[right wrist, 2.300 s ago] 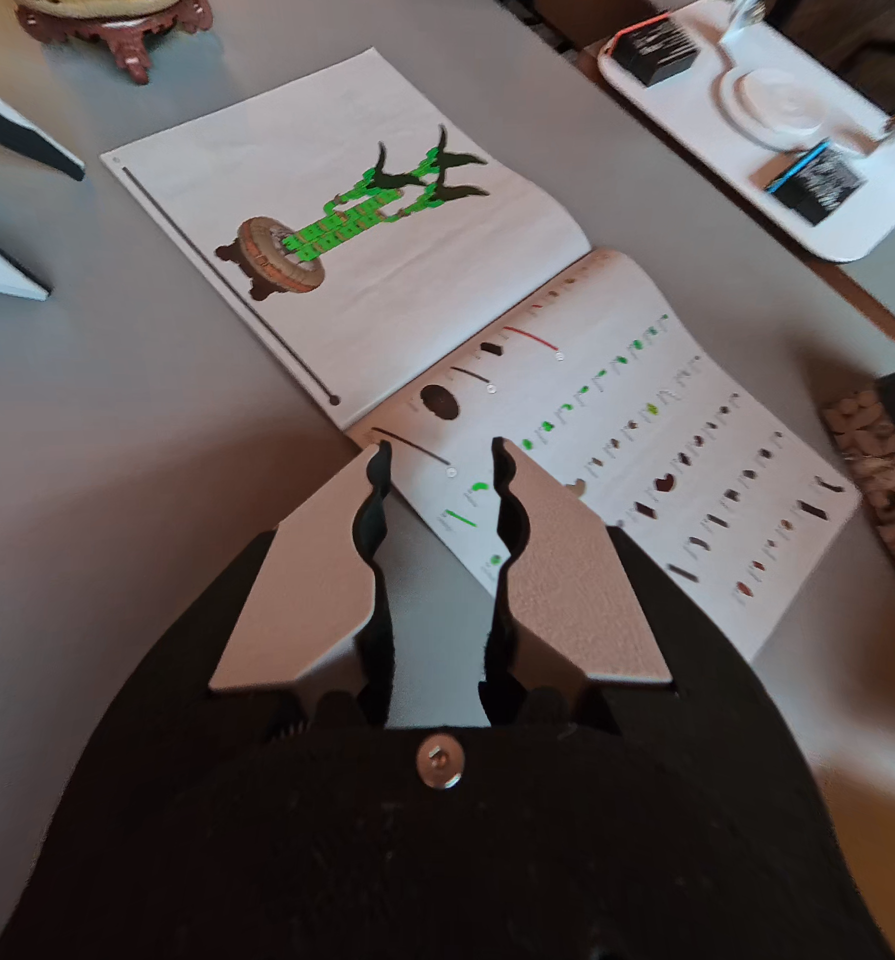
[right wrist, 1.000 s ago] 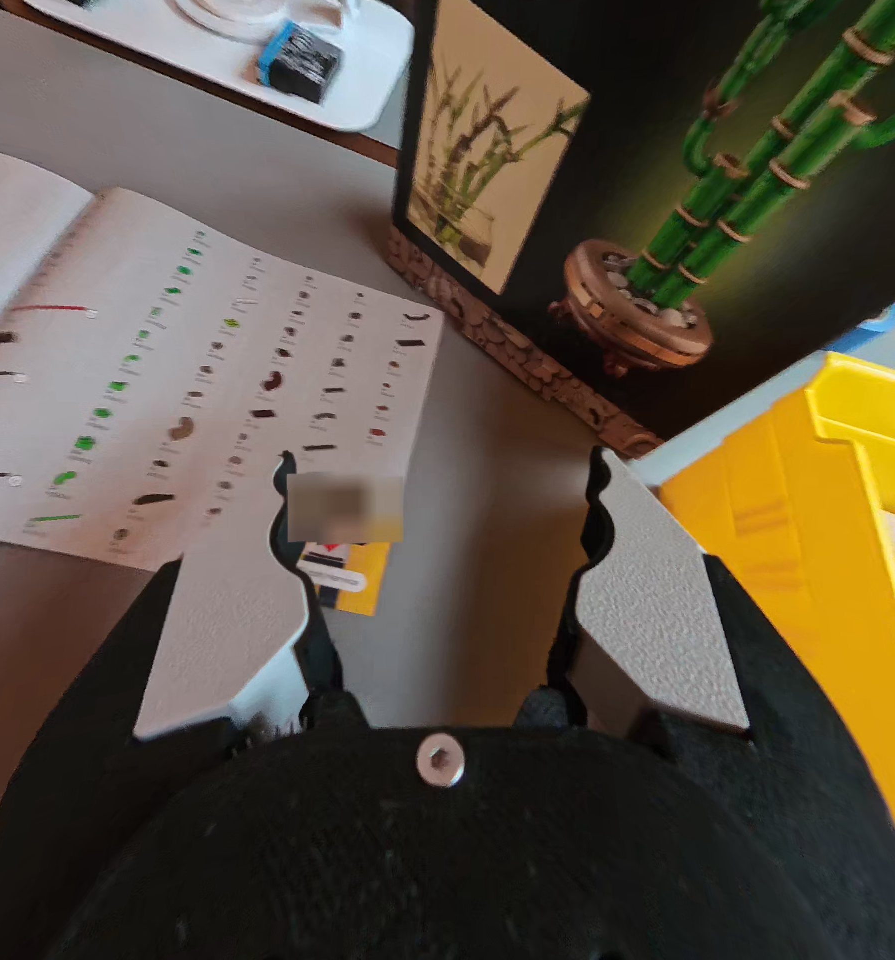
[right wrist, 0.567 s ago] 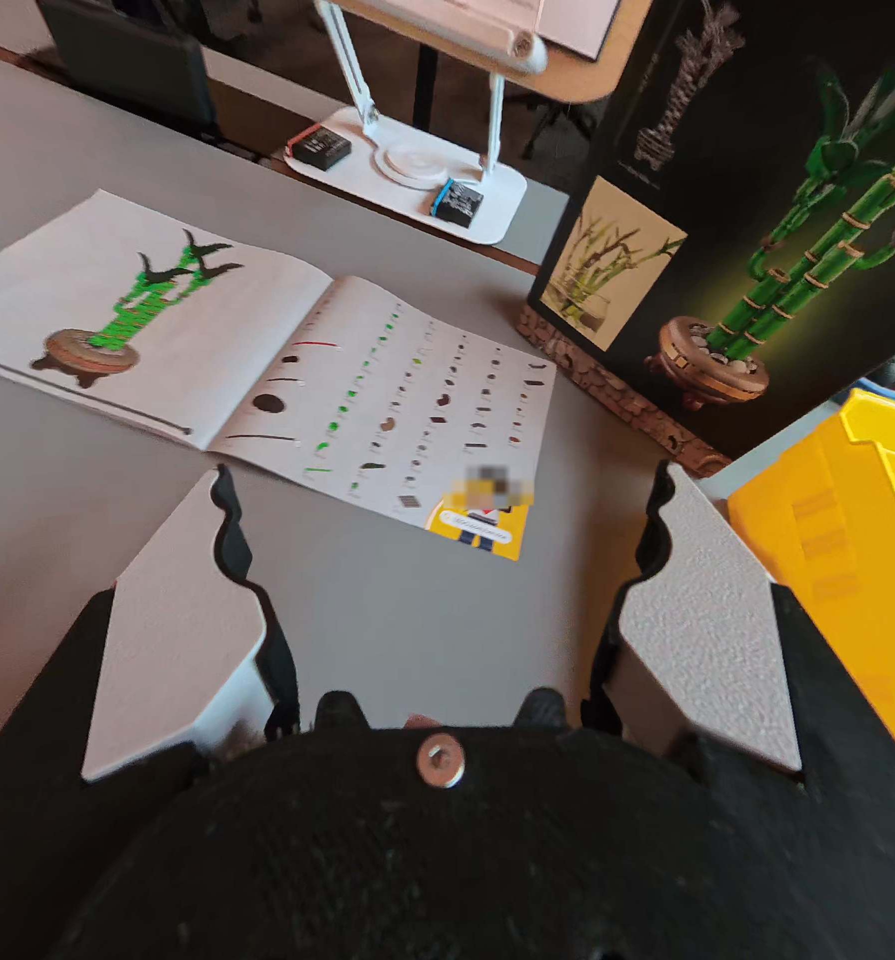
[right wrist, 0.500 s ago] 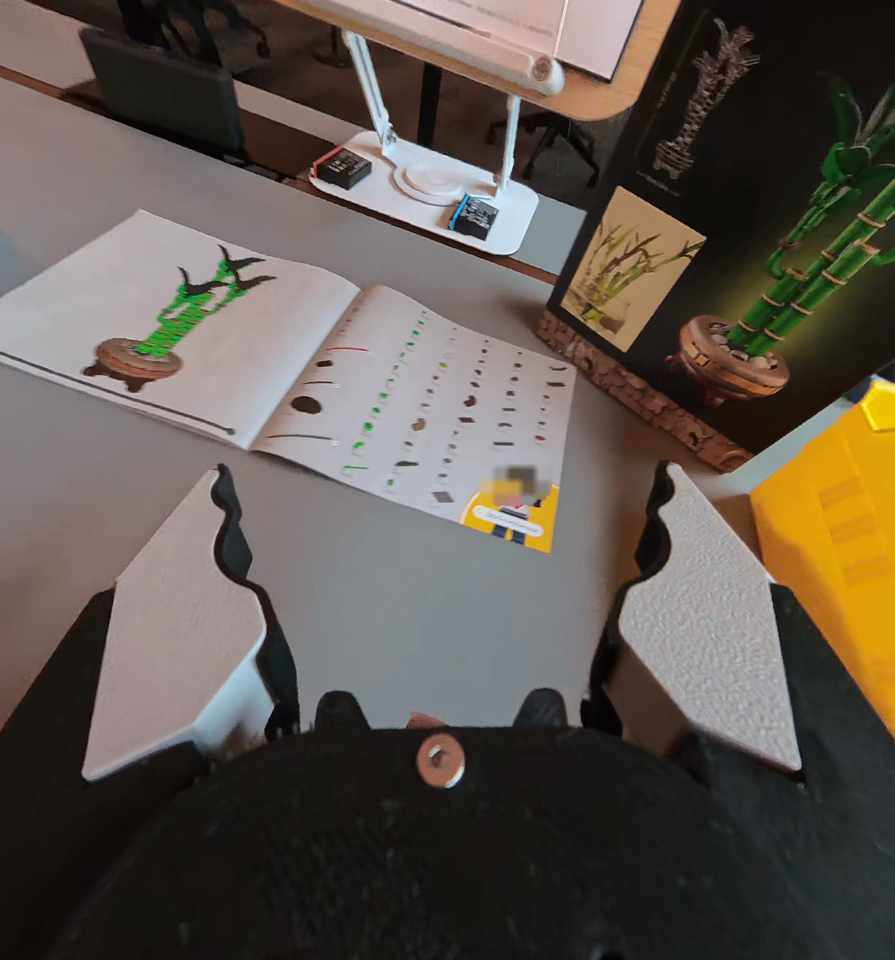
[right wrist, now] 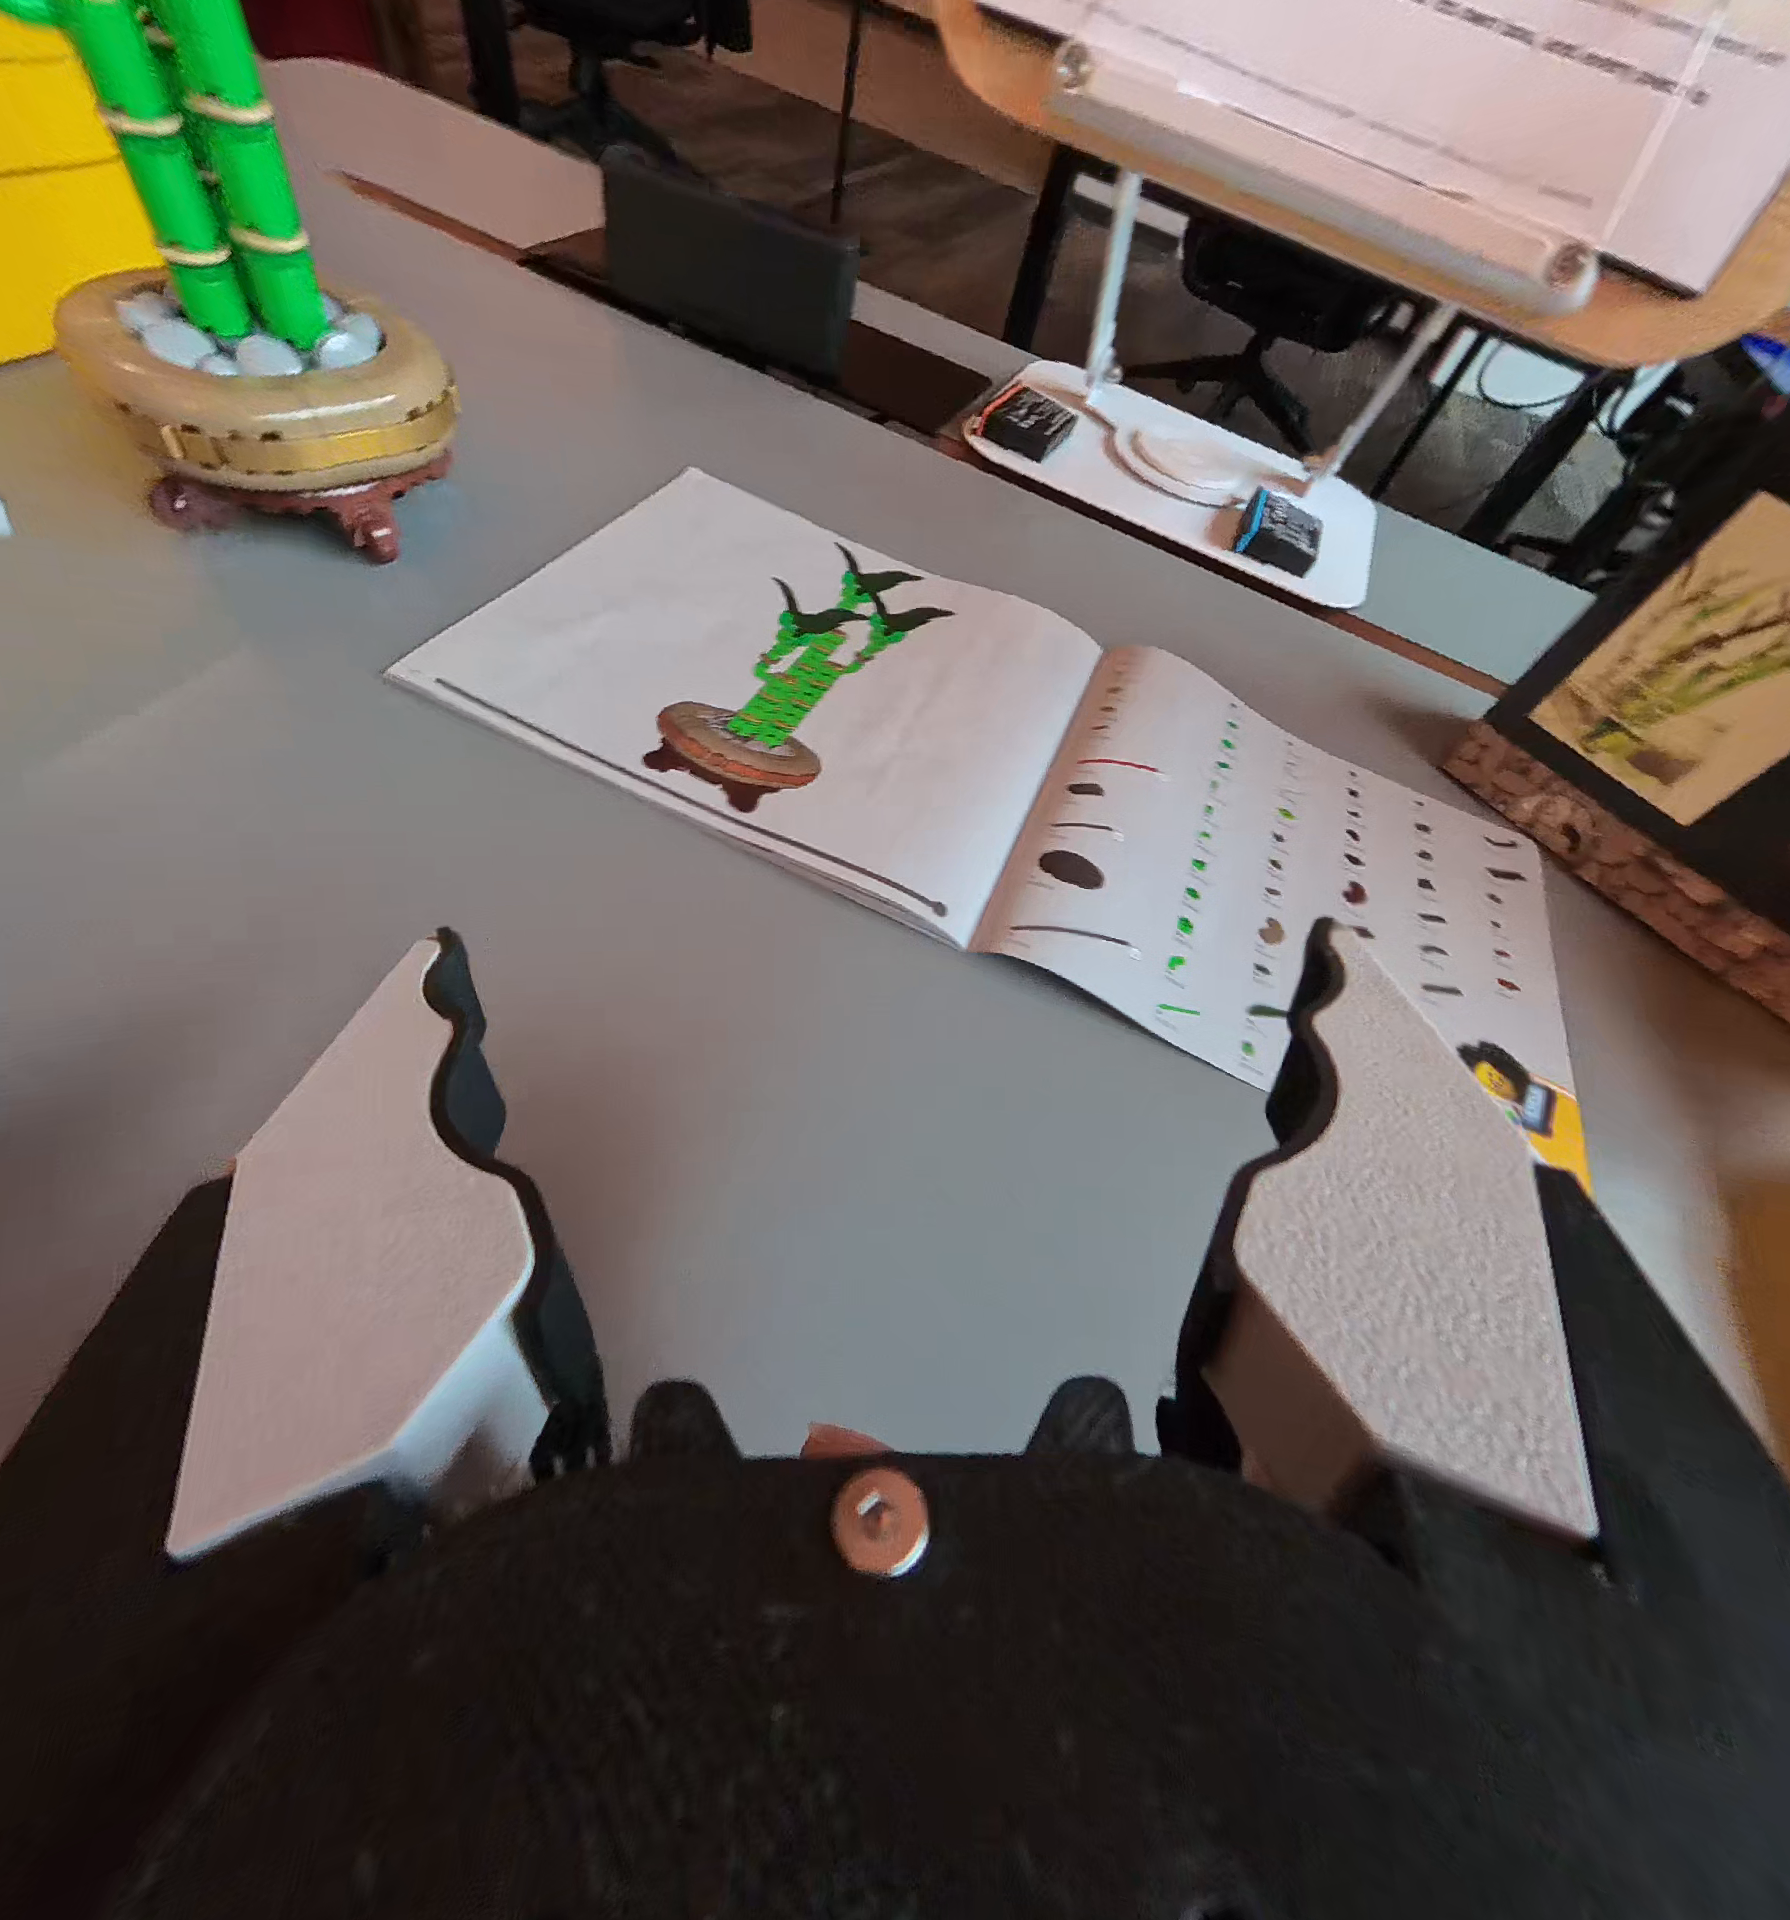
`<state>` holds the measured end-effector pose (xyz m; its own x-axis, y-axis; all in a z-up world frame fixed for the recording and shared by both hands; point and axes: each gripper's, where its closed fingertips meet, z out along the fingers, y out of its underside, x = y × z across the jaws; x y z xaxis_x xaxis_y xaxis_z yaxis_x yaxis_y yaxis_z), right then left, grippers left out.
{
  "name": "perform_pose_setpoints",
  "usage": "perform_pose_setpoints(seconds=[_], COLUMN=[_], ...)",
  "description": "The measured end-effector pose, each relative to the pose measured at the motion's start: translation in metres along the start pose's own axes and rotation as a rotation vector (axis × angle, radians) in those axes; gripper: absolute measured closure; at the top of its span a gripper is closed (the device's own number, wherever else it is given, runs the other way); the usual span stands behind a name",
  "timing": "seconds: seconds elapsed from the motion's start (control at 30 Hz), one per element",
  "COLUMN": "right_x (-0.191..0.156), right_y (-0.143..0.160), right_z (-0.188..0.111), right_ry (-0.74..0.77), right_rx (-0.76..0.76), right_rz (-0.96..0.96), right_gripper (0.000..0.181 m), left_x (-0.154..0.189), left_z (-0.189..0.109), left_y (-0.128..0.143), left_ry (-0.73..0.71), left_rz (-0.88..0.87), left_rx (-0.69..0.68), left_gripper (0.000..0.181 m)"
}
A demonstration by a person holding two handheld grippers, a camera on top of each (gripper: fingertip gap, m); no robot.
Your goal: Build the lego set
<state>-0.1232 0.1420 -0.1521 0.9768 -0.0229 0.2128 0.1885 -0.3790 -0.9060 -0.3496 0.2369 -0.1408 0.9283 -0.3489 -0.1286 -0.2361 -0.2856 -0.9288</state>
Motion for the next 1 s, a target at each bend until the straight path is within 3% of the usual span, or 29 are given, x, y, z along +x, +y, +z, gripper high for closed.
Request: perform_pose_setpoints(seconds=[0.17, 0.47, 0.77, 1.0], right_x=[-0.012, -0.001, -0.037, -0.046], right_y=[0.016, 0.025, 0.037, 0.043], right_z=[0.006, 0.002, 0.011, 0.015], right_ry=[-0.002, -0.012, -0.164, -0.150], right_rx=[-0.063, -0.078, -0.148, -0.201], right_rz=[-0.092, -0.001, -0.005, -0.104], right_gripper=[0.031, 0.033, 0.033, 0.033], left_x=[-0.008, -0.009, -0.017, -0.033], left_z=[0.000, 0.003, 0.009, 0.015], left_y=[0.000, 0.008, 0.014, 0.012], left_ry=[-0.017, -0.016, 0.032, -0.017], left_rz=[-0.018, -0.037, -0.070, 0.029], left_rx=[0.024, -0.004, -0.011, 0.039], left_gripper=[0.041, 0.042, 0.039, 0.042])
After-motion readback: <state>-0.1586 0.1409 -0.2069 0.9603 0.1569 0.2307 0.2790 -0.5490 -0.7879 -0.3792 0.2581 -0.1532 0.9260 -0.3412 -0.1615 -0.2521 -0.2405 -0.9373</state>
